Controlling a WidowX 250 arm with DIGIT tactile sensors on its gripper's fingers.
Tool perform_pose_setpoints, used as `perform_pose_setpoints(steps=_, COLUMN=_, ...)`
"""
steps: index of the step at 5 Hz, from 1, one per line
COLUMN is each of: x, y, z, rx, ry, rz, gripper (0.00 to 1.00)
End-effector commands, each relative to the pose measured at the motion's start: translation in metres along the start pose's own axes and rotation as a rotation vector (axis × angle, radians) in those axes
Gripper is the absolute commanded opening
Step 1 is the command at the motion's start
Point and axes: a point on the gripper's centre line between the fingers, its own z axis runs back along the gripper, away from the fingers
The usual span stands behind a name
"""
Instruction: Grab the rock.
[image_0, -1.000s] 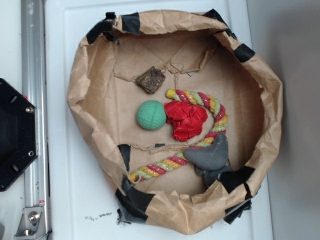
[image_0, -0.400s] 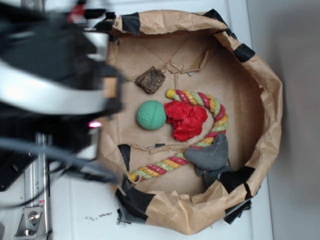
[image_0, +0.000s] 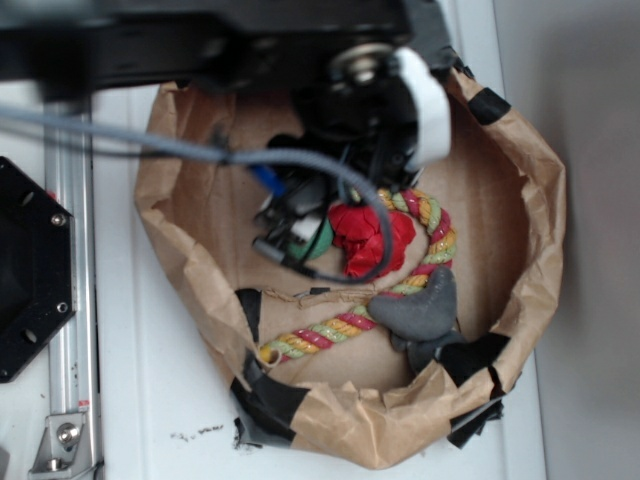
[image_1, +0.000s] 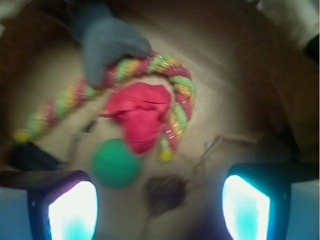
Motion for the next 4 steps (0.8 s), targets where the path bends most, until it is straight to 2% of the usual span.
perform_pose_setpoints(steps=1, x=-0.026, y=-0.008, z=-0.057, rx=-0.013, ry=0.028, rz=-0.19, gripper=1.0)
perform_pose_setpoints(steps=2, x=-0.03, y=-0.004, z=-0.055, rx=-0.072, ry=-0.004, rz=-0.183, gripper=1.0)
perform_pose_setpoints(steps=3, x=-0.031, y=-0.008, z=-0.06, rx=-0.001, ry=0.021, rz=-0.186, gripper=1.0)
perform_pose_setpoints(steps=4, x=-0.038, y=-0.014, z=-0.061, rx=-0.011, ry=0.066, rz=-0.168, gripper=1.0)
